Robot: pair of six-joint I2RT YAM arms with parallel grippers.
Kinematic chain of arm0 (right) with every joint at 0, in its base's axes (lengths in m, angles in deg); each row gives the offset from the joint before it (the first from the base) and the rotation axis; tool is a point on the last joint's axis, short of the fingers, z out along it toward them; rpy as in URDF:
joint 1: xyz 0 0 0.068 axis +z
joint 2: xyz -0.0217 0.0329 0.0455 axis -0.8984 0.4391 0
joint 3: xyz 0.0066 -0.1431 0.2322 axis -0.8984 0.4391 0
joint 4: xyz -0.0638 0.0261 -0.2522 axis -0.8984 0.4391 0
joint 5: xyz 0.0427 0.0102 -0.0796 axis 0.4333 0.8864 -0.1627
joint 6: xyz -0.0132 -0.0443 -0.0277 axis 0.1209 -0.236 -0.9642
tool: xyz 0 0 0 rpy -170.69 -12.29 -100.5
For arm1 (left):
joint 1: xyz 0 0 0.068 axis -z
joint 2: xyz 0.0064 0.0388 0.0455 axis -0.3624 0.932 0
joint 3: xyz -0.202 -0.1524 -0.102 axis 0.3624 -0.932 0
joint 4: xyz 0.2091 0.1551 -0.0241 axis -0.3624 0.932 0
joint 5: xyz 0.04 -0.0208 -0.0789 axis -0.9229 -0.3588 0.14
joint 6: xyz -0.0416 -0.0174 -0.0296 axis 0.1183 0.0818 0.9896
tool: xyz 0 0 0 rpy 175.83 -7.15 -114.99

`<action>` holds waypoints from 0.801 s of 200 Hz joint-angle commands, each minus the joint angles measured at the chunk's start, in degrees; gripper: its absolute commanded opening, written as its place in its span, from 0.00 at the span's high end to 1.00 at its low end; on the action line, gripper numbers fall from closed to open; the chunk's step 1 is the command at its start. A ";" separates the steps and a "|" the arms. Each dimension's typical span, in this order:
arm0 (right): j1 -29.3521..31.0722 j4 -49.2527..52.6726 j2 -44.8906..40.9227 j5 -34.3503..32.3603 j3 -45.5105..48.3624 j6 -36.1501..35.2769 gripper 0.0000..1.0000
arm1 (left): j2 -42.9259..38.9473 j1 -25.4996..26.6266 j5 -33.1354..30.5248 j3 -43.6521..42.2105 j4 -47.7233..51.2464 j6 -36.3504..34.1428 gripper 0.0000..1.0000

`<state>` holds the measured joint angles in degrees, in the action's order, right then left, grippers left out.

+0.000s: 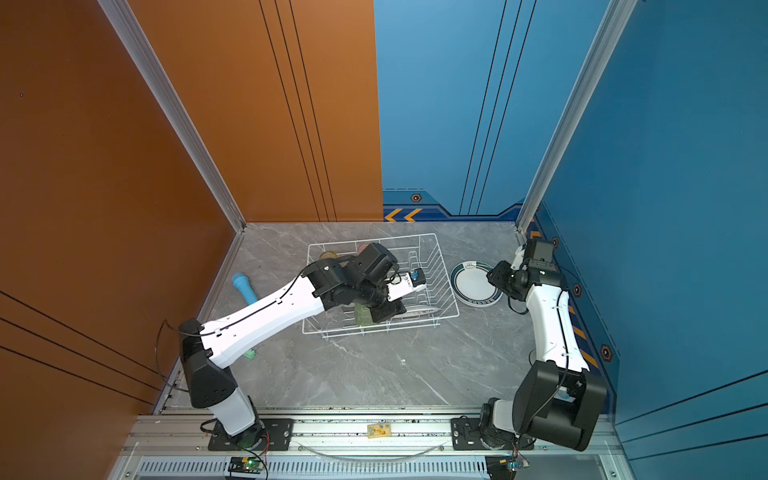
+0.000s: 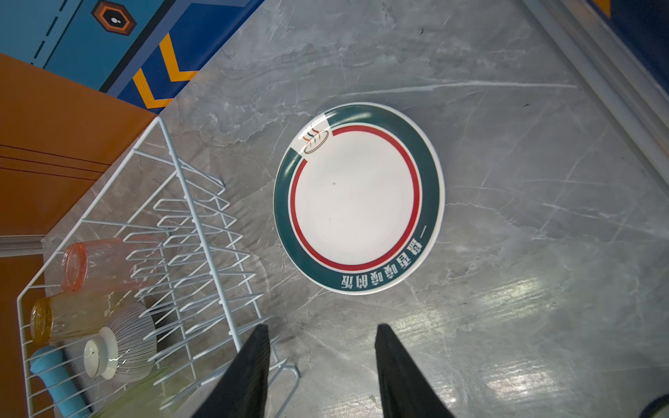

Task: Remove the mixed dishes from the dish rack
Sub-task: 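Lower the left gripper onto the orange-sunburst plate in the rack and close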

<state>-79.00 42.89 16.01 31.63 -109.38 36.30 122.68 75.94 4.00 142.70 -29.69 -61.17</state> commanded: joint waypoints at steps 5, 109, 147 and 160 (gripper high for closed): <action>1.32 2.80 -1.50 -0.66 -1.90 -1.06 0.53 | 3.16 1.00 -4.18 2.74 2.06 -1.81 0.62; 1.34 2.80 -2.02 -1.00 -1.71 -1.75 0.52 | 11.79 0.99 -5.45 8.24 3.18 -3.34 0.62; 1.07 2.70 -2.06 -1.00 -1.69 -1.83 0.52 | 13.67 0.98 -4.64 9.17 3.97 -3.13 0.63; 0.99 2.71 -2.03 -0.96 -1.58 -1.81 0.52 | 14.15 1.01 -4.69 9.13 3.92 -3.12 0.63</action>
<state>-77.78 44.03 15.33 31.48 -110.08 35.84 135.62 76.45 -0.46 149.80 -27.66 -63.53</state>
